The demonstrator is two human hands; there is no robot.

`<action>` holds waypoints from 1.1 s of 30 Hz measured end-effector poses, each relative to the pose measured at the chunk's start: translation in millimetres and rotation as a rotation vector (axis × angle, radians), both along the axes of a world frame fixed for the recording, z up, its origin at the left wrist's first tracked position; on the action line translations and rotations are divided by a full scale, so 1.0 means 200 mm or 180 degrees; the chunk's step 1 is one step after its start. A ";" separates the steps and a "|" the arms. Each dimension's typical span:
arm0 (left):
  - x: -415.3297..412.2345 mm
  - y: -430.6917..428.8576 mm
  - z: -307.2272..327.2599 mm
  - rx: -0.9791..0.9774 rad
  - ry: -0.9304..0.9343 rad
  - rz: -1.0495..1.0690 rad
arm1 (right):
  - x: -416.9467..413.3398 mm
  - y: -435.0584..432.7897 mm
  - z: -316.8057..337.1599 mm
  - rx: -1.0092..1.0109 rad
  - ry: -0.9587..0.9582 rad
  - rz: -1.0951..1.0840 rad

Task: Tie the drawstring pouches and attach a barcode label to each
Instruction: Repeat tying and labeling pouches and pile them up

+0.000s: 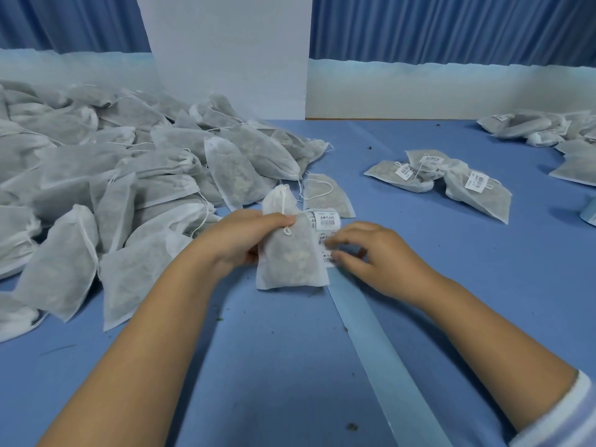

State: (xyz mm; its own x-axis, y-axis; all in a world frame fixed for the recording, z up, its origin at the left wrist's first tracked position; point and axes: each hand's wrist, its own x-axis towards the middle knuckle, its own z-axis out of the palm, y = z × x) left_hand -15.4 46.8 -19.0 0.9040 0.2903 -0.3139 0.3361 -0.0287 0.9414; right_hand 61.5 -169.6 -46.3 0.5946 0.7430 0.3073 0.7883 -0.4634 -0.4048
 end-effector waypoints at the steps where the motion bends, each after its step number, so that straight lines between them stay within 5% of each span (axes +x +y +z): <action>1: 0.00 0.00 0.00 -0.0129 0.0022 -0.0023 | 0.00 0.00 -0.01 -0.0265 -0.0033 0.0042; 9: 0.01 -0.01 -0.06 -0.0717 0.0198 -0.0545 | -0.01 0.00 -0.02 -0.0744 0.0256 0.0024; 33: 0.02 0.01 -0.10 -0.1518 0.0226 -0.0650 | -0.04 0.03 0.00 0.0477 0.0125 -0.0132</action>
